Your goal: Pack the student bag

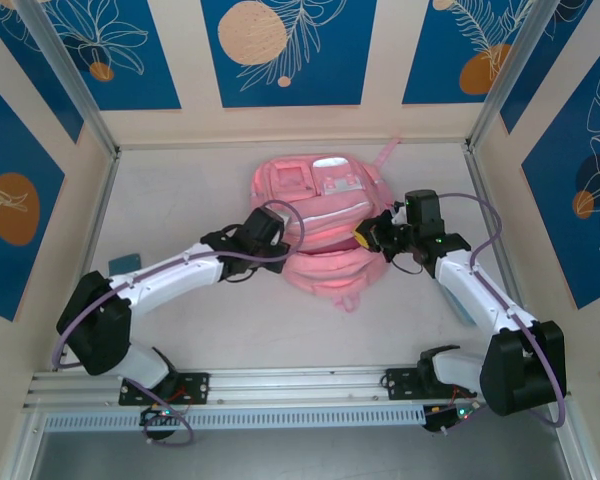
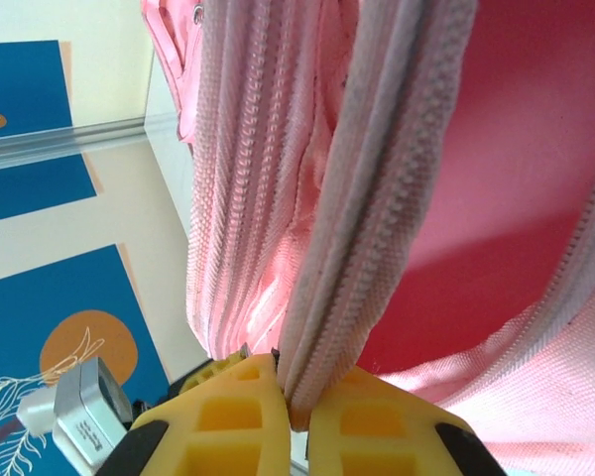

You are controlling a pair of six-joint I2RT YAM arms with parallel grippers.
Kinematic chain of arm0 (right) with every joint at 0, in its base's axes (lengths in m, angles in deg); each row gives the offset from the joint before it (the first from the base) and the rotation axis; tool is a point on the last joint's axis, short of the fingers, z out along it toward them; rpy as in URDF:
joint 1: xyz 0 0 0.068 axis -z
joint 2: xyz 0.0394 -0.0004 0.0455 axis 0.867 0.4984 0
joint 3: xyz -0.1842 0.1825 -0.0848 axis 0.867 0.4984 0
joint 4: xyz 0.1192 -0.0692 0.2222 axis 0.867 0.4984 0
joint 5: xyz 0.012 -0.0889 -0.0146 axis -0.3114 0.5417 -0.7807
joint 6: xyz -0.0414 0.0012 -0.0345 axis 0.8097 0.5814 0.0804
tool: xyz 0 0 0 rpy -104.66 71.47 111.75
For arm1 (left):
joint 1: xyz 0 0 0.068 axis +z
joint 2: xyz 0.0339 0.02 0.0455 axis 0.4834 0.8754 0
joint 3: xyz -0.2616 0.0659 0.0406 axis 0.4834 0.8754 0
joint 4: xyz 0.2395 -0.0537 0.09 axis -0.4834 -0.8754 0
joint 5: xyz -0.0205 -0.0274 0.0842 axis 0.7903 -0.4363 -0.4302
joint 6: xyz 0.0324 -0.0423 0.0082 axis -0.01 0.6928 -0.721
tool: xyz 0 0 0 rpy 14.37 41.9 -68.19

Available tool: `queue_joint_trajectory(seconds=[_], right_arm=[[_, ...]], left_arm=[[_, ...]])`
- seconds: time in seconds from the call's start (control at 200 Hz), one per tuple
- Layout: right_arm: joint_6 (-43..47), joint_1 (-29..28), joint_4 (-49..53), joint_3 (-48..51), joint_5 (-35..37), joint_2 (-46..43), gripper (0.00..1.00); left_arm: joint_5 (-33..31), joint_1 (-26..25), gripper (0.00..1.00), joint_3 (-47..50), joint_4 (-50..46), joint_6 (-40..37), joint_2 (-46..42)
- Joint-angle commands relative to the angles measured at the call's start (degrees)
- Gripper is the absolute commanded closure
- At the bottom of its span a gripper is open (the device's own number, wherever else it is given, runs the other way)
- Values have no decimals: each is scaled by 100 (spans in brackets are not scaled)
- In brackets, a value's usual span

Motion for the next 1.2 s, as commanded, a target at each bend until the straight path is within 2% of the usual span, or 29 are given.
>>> queue_joint_trajectory(seconds=[0.0,0.2,0.42,0.555,0.685,0.815,1.065,1.15,1.195], right_arm=[[315,133,399,-286,-131,-193,96],[486,184,655,-421,-252,-159,97],[677,188,776,-518,-416,-46,97],[772,197,797,-565,-477,50,97],[809,197,739,-532,-517,130,97],[895,135,605,-534,-701,370,97],[1124,-481,350,-830,-804,1141,96],[1306,-697,396,-1011,-791,1419,89],[1517,-811,654,-1186,-681,1539,76]], left_arm=[[301,382,100,120,-101,-614,-147],[990,1024,100,-47,125,-1667,137],[1745,1533,100,-452,386,-2090,689],[1933,1744,100,-1077,185,-2223,1322],[1890,1847,100,-1323,245,-2105,1583],[1475,1960,100,-1150,452,-1811,1469],[789,2469,100,-424,618,-1190,872],[707,2639,100,-192,528,-874,651],[665,2710,99,-97,444,-695,539]])
